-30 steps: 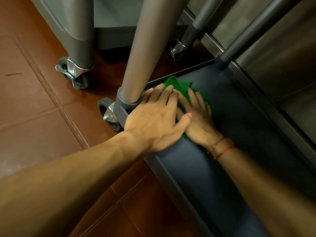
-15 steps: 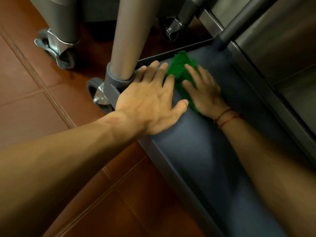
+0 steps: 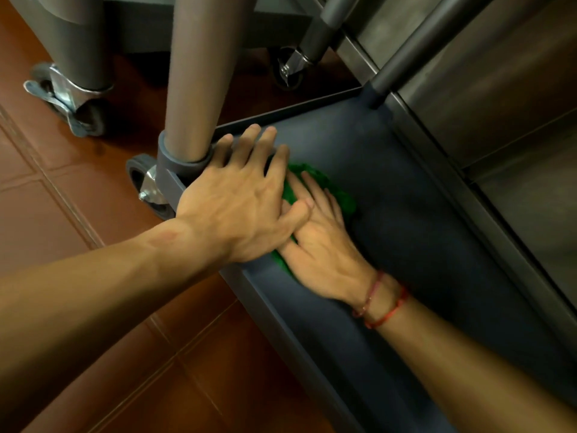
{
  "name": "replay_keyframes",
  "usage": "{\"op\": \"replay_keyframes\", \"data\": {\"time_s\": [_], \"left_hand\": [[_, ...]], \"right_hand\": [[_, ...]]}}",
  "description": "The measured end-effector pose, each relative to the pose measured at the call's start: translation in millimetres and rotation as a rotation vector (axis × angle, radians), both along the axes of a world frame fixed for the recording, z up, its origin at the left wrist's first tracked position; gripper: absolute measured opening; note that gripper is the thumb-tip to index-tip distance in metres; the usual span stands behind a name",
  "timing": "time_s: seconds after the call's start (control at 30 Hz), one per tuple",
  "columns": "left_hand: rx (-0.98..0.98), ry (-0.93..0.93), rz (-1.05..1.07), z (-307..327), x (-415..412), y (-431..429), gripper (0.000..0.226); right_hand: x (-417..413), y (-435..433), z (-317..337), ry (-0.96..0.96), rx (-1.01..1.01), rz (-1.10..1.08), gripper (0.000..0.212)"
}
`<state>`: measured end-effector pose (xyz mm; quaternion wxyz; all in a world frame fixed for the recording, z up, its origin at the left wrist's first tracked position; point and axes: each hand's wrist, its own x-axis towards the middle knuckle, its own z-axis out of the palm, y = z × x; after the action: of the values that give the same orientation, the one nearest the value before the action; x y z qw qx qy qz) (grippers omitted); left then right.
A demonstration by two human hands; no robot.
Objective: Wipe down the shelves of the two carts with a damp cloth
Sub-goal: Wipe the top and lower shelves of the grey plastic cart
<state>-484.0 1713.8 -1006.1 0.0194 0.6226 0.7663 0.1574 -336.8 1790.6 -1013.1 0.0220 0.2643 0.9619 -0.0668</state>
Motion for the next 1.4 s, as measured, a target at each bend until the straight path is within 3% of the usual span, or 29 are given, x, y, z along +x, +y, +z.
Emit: {"op": "replay_keyframes", "data": {"time_s": [0.2,0.4,0.47,0.53,0.6,0.7,0.77,1.03,1.2,1.4], "left_hand": [[-0.088,0.007,-0.032,2.5,0.6,-0.7,0.09],[-0.154,0.02,-0.02,4.8,1.1,-0.1,0.095],[-0.155,0.01,-0.015,4.9,1.6,0.7,0.095],[-0.157,0.004,-0.011,4.2,3.2,1.2,0.095],[-0.146,-0.006,0.001,2.7,4.4,0.4,0.094],[-0.1,-0.021,0.02,3.4,5.5,-0.6,0.091],[-0.1,-0.031,0.023,3.6,5.4,-0.4,0.092],[-0.095,-0.037,0.031,-1.5,-0.4,2.2,0.091],[-0.083,-0.057,0.03,-4.1,-2.2,2.1,0.088],[-0.095,-0.065,0.033,-3.3,-2.4,4.2,0.086]], "right_hand": [[-2.2,63.9,-8.5,0.006,0.098,0.028,0.067],[-10.2,143.6,-5.2,0.038,0.044,-0.465,0.07],[-13.1,136.4,-4.1,0.029,0.001,-0.498,0.065],[-12.7,112.6,-2.0,-0.012,0.003,-0.427,0.069],[-8.3,82.4,-0.5,-0.001,0.024,-0.217,0.075],[0.4,66.5,0.9,0.029,0.0,0.071,0.065],[-0.9,84.0,2.1,0.011,0.027,0.117,0.063],[-20.0,198.9,-5.1,0.05,0.042,-0.303,0.068],[26.3,255.8,2.1,0.006,0.028,-0.787,0.055],[16.6,244.0,5.4,0.109,-0.068,-0.82,0.052]]}}
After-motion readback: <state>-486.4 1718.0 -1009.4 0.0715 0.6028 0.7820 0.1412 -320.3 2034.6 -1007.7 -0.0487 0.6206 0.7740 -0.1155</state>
